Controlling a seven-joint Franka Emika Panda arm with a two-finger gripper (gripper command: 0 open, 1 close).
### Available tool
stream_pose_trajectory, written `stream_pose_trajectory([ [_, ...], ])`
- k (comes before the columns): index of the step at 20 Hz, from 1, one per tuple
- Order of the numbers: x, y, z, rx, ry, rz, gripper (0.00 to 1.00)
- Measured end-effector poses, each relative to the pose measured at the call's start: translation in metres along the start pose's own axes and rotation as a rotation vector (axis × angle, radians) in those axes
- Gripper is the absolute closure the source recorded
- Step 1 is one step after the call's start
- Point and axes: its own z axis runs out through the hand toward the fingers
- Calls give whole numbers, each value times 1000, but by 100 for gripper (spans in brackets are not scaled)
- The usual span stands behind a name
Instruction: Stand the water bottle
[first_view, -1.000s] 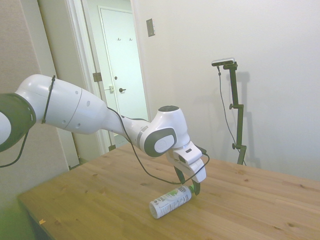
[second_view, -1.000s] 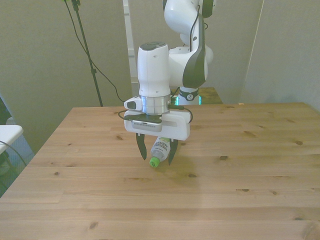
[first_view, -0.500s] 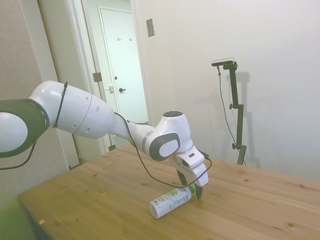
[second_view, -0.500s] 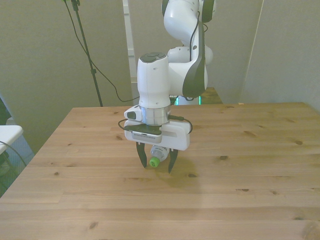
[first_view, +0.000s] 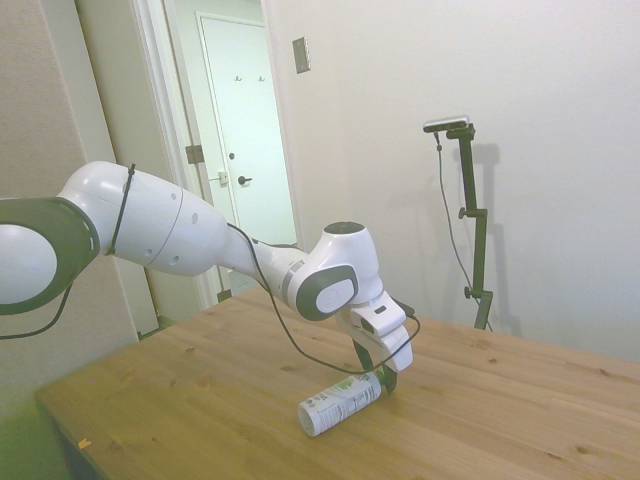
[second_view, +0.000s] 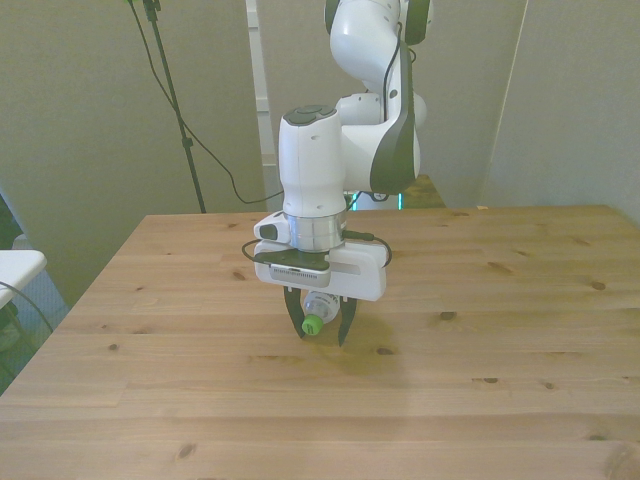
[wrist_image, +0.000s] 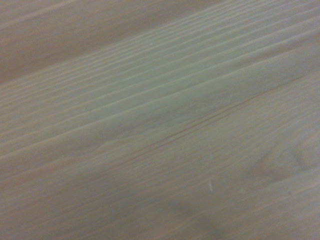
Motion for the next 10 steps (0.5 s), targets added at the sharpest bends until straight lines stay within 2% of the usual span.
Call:
stream_pose_trajectory([
  [10,-1,1,-8,16,-4,-22,100],
])
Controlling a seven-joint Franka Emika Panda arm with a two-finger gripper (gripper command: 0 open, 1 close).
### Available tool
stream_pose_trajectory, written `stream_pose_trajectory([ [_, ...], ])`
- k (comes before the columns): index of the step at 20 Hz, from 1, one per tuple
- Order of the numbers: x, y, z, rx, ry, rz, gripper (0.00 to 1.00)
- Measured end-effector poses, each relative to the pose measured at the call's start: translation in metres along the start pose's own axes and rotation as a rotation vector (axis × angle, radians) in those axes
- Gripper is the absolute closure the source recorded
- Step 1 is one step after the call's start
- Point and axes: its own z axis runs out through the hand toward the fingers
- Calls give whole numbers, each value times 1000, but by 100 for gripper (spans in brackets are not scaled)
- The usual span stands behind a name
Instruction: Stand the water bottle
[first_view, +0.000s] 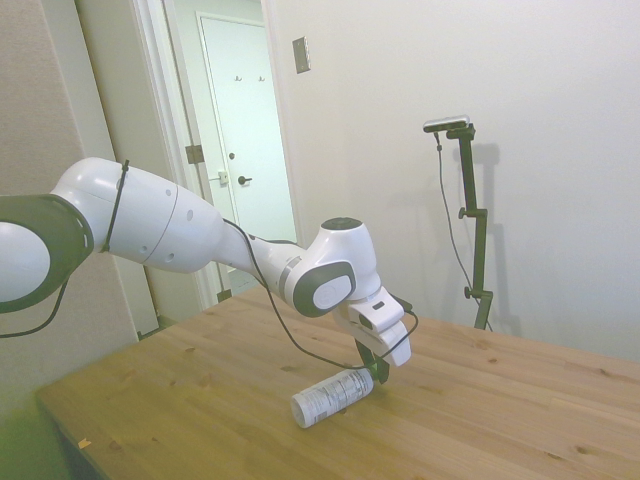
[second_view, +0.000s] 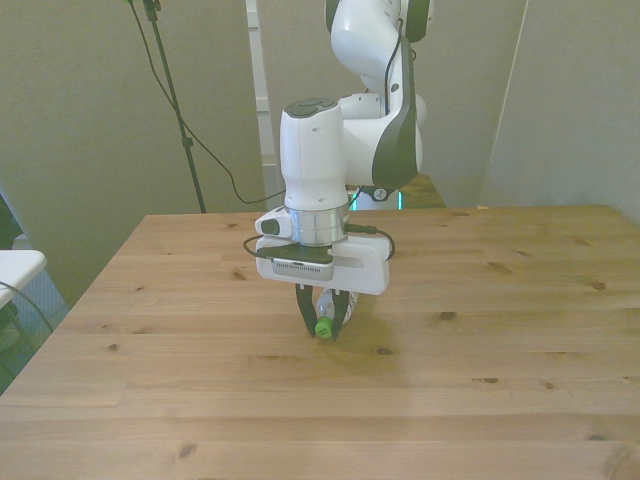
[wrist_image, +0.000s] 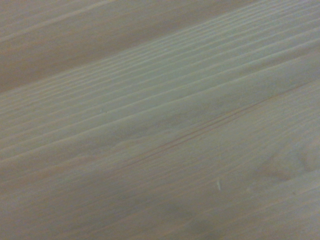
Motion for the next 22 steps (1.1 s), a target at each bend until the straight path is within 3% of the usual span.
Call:
stream_pose_trajectory([
  [7,-6,17,-25,54,24,-26,100],
  [17,-47,27,-161,201,203,-90,100],
  [22,-90,11,-189,228,319,-109,100],
])
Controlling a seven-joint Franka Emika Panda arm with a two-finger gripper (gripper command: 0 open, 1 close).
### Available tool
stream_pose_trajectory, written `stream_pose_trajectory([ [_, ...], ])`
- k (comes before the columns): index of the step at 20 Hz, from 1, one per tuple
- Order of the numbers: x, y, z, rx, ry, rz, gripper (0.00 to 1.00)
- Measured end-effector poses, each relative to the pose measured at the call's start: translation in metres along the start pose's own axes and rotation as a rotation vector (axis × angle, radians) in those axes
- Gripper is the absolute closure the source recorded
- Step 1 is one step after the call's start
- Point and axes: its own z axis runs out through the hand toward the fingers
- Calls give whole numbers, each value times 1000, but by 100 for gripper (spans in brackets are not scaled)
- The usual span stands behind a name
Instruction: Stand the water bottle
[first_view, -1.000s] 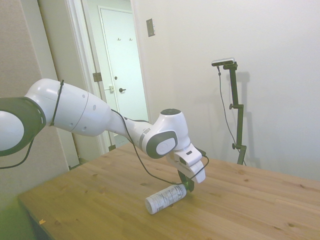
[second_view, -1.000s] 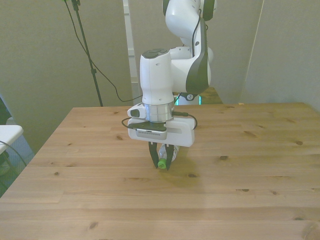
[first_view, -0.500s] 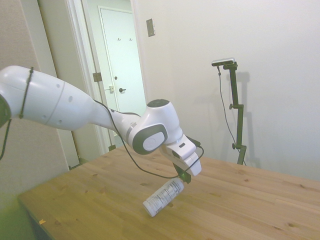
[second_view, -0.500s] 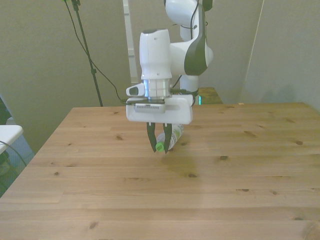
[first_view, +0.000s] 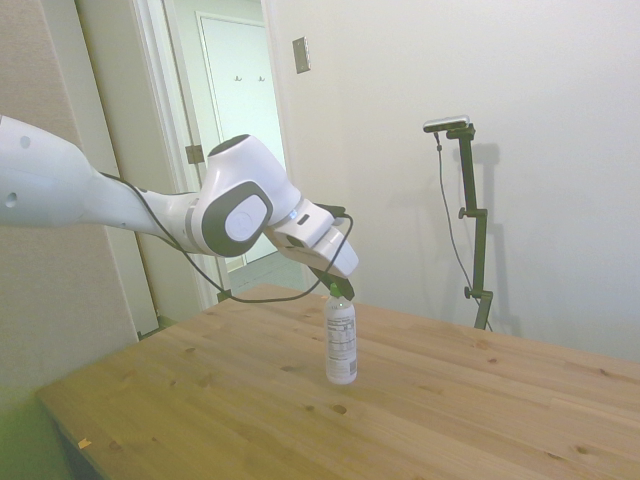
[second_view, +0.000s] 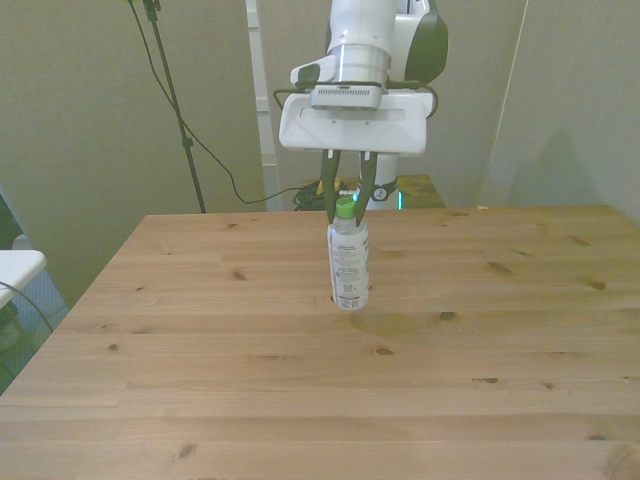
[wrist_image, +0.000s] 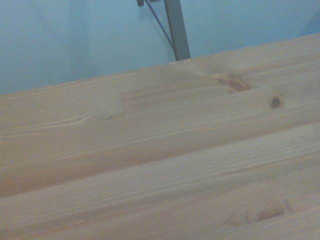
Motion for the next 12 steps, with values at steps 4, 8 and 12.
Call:
stream_pose_trajectory([
  [4,-28,-4,6,1,48,-14,100],
  [8,-47,6,20,-4,54,-9,100],
  [12,-50,12,25,-2,51,-5,100],
])
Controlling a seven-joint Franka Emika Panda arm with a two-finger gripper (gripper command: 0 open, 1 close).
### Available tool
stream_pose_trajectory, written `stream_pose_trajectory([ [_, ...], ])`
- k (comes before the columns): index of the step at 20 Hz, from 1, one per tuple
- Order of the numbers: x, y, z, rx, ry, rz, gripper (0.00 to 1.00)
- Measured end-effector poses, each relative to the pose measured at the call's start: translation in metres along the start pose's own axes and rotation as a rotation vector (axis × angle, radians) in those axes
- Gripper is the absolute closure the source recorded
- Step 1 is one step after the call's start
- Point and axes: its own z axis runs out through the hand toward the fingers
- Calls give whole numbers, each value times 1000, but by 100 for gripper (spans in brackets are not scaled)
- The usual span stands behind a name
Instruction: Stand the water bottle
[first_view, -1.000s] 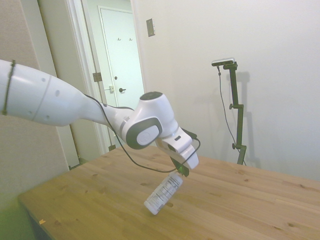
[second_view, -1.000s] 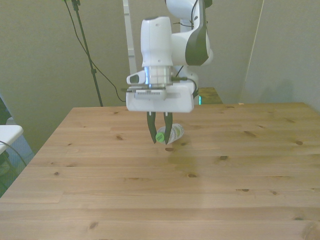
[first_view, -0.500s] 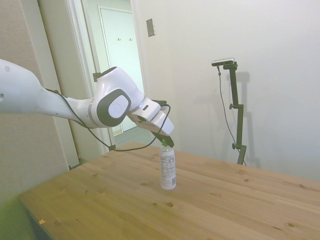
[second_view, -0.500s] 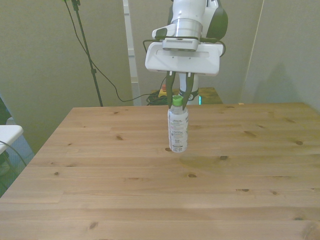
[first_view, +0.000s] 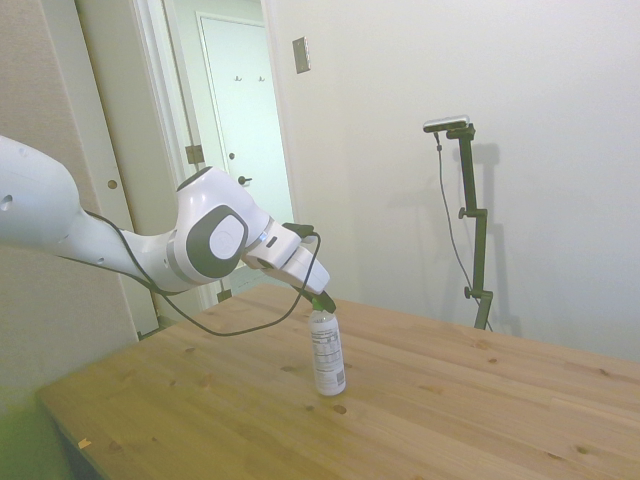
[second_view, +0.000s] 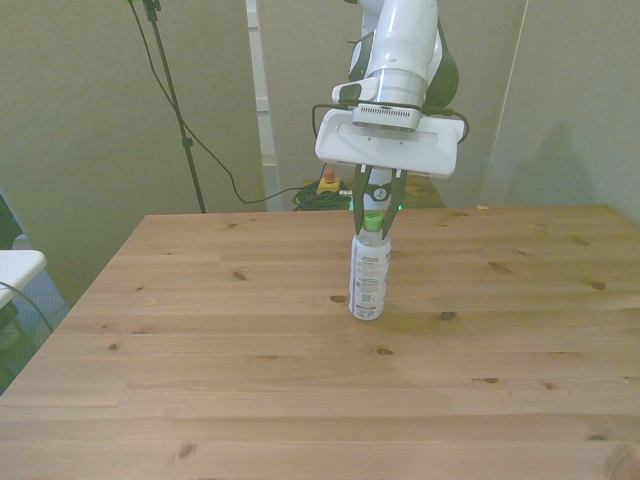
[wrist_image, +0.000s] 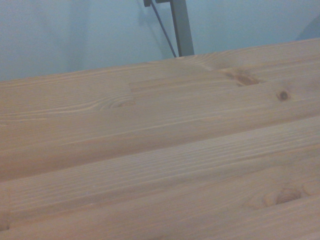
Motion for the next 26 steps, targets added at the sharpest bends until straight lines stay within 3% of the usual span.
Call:
stream_pose_trajectory([
  [5,2,8,3,12,0,20,100],
  [6,3,9,4,12,-2,26,0],
  [18,17,21,1,26,-44,86,0],
  [26,26,15,-24,38,-44,78,0],
])
